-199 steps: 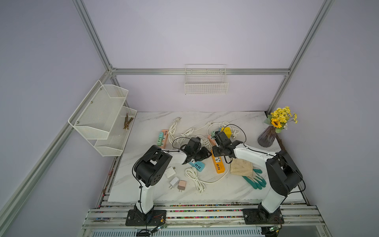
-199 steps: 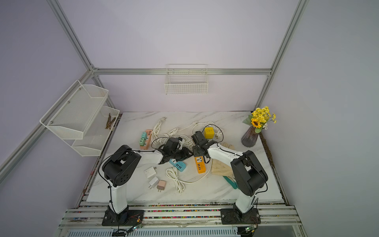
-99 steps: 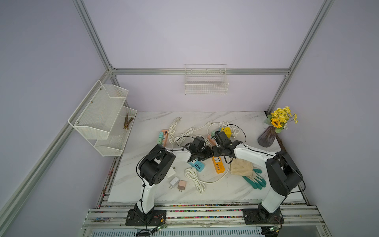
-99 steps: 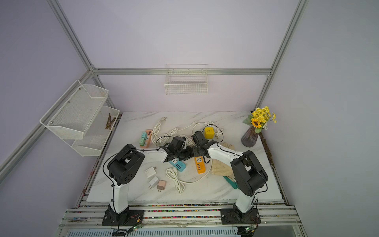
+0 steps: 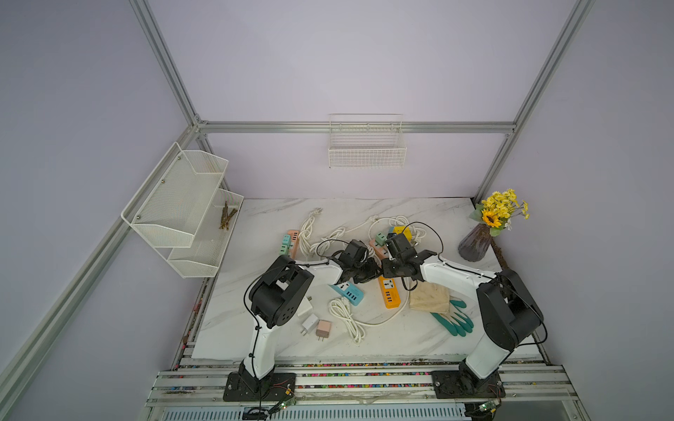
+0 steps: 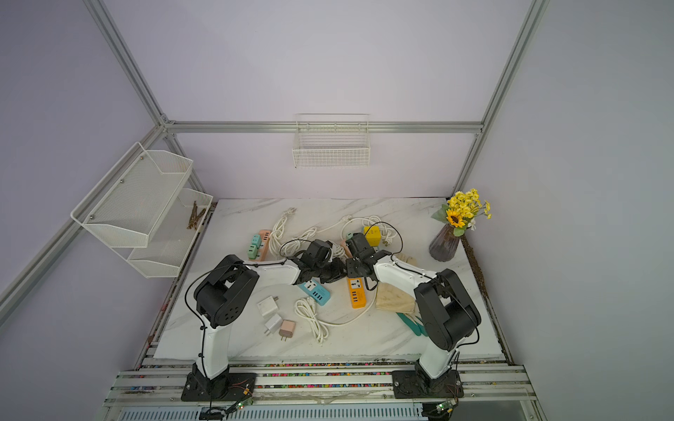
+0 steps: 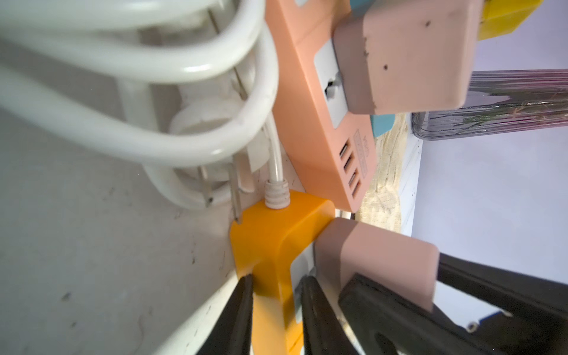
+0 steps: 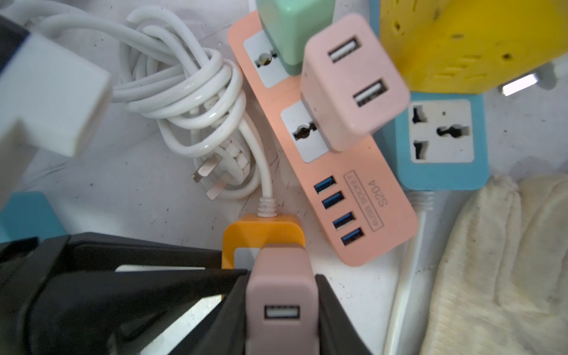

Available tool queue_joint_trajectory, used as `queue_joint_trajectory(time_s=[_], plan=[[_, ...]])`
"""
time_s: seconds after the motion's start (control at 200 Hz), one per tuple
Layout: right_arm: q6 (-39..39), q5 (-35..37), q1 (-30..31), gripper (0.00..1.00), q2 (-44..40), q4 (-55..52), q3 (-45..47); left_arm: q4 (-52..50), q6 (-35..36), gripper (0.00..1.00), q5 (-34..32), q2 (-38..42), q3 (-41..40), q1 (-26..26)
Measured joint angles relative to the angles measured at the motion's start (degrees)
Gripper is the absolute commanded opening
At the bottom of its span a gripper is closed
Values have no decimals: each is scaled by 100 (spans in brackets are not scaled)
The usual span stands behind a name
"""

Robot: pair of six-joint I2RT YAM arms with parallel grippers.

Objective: Pull the plug off the socket
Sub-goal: Remove the plug from the socket.

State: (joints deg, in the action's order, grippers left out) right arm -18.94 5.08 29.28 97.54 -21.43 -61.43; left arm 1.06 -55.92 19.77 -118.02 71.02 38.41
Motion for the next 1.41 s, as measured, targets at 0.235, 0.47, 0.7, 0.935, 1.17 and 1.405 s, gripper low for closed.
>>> queue_joint_trajectory(time_s=[0.235,0.47,0.7,0.935,1.17,1.405], plan=[[151,393,313,18,-79,87,111,11,46,29,151,-42,4,-46],[50,592,291,19,4,-125,-26,-4,105,29,267,-55,4,-74],[96,-24,98,18,-160,125,188,39,107,29,323,-103,46,-72],[59,1058,619,20,48,-289,-101,-52,153,29,442,-96,50,-96],[39,120,87,19,-203,-131,149,50,155,29,509,-179,105,-61],[260,1209,752,20,57,-509,-192,-68,195,29,649,-138,103,-96]])
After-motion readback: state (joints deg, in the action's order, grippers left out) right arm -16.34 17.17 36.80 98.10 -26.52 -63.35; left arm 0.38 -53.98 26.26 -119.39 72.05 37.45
